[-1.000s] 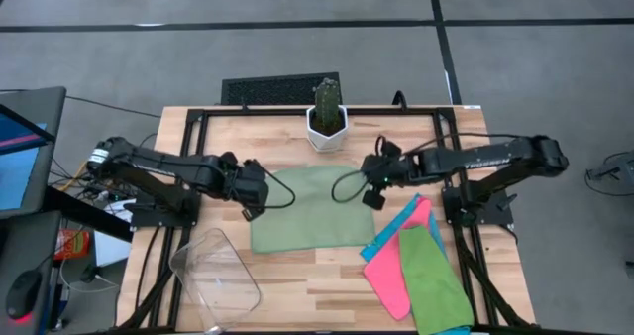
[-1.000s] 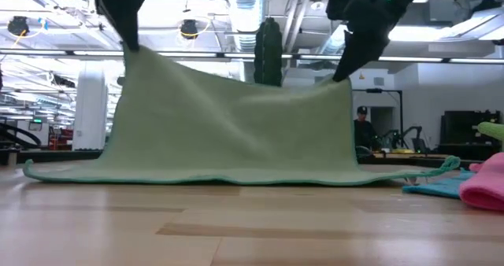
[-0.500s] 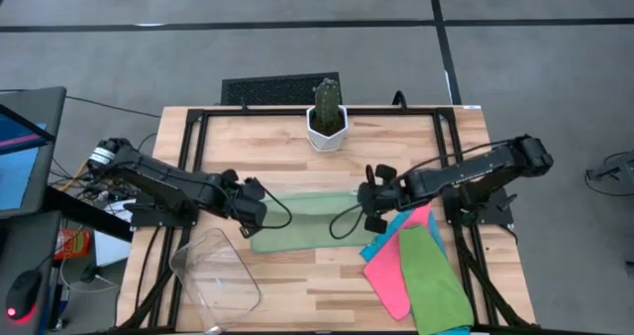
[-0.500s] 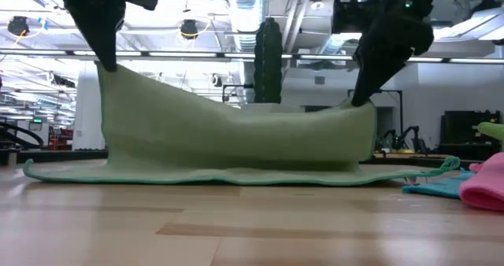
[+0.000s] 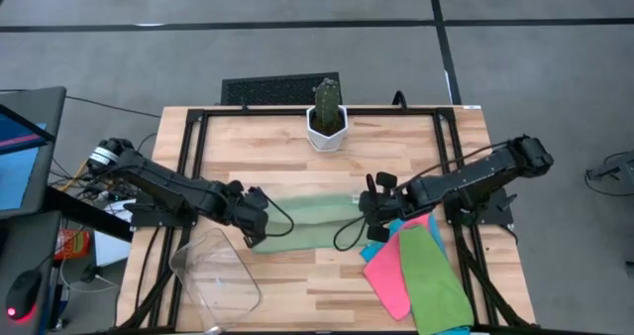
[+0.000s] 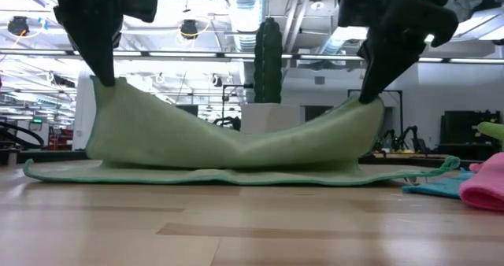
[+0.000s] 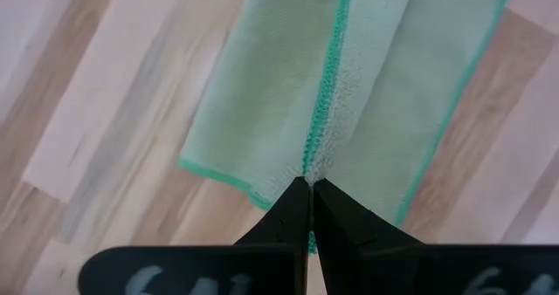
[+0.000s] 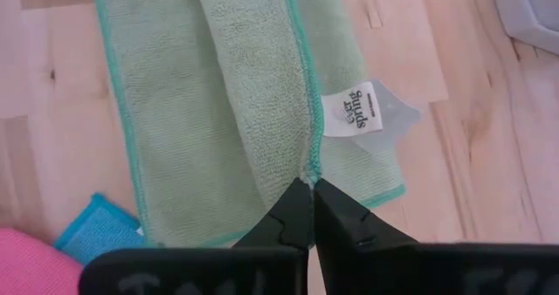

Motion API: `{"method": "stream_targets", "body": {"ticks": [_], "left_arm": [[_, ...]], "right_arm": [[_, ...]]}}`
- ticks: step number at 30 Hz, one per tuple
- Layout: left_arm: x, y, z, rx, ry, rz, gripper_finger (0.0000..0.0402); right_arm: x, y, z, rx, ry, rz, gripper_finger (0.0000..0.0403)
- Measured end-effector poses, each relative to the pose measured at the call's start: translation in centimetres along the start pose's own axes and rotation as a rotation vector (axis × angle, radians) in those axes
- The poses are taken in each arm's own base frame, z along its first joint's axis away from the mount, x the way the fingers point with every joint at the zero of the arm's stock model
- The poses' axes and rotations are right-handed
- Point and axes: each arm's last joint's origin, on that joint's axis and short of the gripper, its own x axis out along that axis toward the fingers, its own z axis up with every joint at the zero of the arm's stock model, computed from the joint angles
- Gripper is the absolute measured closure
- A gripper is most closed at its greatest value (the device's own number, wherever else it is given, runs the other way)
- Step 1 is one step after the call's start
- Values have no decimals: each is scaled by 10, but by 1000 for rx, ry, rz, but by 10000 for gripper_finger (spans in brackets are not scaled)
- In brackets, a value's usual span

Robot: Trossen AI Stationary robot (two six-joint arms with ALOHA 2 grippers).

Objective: Fold microfiber towels
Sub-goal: Fold the light green microfiber cloth

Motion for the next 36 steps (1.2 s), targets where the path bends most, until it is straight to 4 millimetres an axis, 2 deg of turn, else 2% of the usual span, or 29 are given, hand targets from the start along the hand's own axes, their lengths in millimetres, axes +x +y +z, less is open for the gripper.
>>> {"method": "stream_targets", "body": {"ticks": [6, 14, 19, 30, 36], "left_arm": [[-1, -3, -1, 12, -1, -27, 401], [-1, -5, -1, 12, 16, -61, 401], [-1, -6, 0, 37, 10, -69, 398], [-1, -11, 3, 73, -18, -128, 315], [-2, -13, 2, 89, -16, -145, 291]], "right_arm": [[3, 0, -2, 1, 3, 15, 359], [13, 4, -16, -3, 49, 58, 350], [13, 9, -17, -24, 39, 81, 338], [10, 17, -18, -66, 23, 139, 286], [10, 18, -17, -64, 16, 142, 259]]}}
